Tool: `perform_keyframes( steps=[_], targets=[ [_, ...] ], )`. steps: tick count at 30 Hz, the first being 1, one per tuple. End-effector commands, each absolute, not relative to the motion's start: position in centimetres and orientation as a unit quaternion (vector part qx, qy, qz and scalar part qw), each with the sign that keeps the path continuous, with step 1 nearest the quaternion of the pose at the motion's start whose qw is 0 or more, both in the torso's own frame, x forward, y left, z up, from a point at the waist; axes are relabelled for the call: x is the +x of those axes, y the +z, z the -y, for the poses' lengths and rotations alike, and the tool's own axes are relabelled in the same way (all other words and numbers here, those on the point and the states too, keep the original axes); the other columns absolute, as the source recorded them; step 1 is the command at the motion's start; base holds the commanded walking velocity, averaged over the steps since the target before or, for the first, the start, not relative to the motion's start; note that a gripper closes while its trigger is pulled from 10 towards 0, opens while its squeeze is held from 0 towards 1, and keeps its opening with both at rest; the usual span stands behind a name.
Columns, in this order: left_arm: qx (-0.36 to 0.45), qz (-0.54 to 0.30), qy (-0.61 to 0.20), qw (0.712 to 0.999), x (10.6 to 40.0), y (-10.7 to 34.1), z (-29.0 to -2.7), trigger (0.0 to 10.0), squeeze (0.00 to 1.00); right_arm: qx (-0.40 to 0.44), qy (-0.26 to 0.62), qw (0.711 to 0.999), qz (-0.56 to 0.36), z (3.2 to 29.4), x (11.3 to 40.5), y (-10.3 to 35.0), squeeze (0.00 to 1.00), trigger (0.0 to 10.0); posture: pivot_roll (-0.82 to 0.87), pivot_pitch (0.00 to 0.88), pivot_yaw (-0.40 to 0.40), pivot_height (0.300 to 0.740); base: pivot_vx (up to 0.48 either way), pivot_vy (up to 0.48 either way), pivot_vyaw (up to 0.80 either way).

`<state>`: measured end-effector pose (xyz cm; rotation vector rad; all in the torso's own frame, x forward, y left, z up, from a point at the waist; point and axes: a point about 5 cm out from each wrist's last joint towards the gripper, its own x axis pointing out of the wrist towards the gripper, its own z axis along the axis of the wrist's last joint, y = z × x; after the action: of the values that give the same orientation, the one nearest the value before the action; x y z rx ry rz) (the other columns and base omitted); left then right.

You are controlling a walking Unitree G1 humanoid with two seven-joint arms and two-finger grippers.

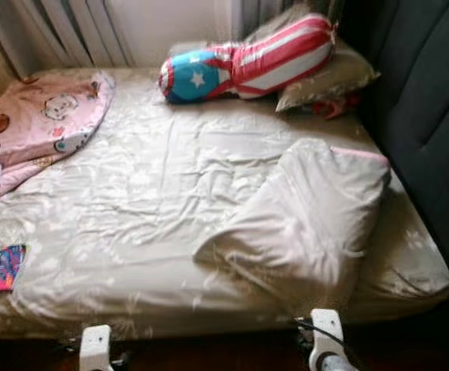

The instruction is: Clean up the room

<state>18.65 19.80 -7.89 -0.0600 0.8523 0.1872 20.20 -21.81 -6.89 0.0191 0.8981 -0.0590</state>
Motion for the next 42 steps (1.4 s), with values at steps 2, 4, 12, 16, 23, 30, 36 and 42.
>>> perform_keyframes(
  steps=[2, 4, 12, 16, 23, 30, 36, 42],
  targets=[
    [-0.024, -0.422, 0.106, 0.900, 18.06, -8.01, -21.00, 10.0, 0.00, 0.017, -0.021, 0.902, -0.432, 20.95, 20.49, -6.91, 0.00, 10.0, -0.04, 0.114, -0.032, 0.740, 0.266, 0.000, 0.00],
    [-0.024, -0.422, 0.106, 0.900, 18.06, -8.01, -21.00, 10.0, 0.00, 0.017, -0.020, 0.902, -0.431, 20.95, 20.49, -6.91, 0.00, 10.0, -0.04, 0.114, -0.032, 0.740, 0.266, 0.000, 0.00],
    [-0.023, -0.422, 0.106, 0.900, 18.05, -8.00, -21.04, 10.0, 0.00, 0.017, -0.021, 0.902, -0.431, 20.93, 20.46, -6.93, 0.00, 10.0, -0.04, 0.114, -0.030, 0.740, 0.267, 0.000, 0.00],
    [-0.025, -0.421, 0.106, 0.901, 18.03, -8.00, -21.07, 10.0, 0.00, 0.018, -0.021, 0.902, -0.432, 20.90, 20.45, -6.94, 0.00, 10.0, -0.04, 0.117, -0.026, 0.740, 0.200, 0.000, 0.00],
    [-0.021, -0.421, 0.106, 0.901, 17.97, -8.01, -21.11, 10.0, 0.00, 0.021, -0.024, 0.903, -0.428, 20.91, 20.40, -6.95, 0.00, 10.0, -0.04, 0.124, -0.023, 0.740, 0.000, 0.000, 0.00],
    [-0.016, -0.422, 0.105, 0.900, 17.65, -8.11, -21.24, 10.0, 0.00, 0.022, -0.024, 0.903, -0.429, 20.90, 20.13, -7.08, 0.00, 10.0, -0.05, 0.143, -0.017, 0.740, 0.000, 0.000, 0.00],
    [-0.009, -0.421, 0.100, 0.902, 17.24, -8.22, -21.38, 10.0, 0.00, 0.026, -0.028, 0.903, -0.428, 20.89, 19.73, -7.27, 0.00, 10.0, -0.04, 0.164, -0.005, 0.740, 0.000, 0.000, 0.00],
    [0.002, -0.371, 0.078, 0.925, 17.10, -7.78, -21.48, 10.0, 0.00, 0.046, -0.046, 0.925, -0.375, 20.87, 19.55, -7.01, 0.00, 10.0, -0.04, 0.169, 0.016, 0.740, 0.000, 0.000, 0.00]
  ],
)
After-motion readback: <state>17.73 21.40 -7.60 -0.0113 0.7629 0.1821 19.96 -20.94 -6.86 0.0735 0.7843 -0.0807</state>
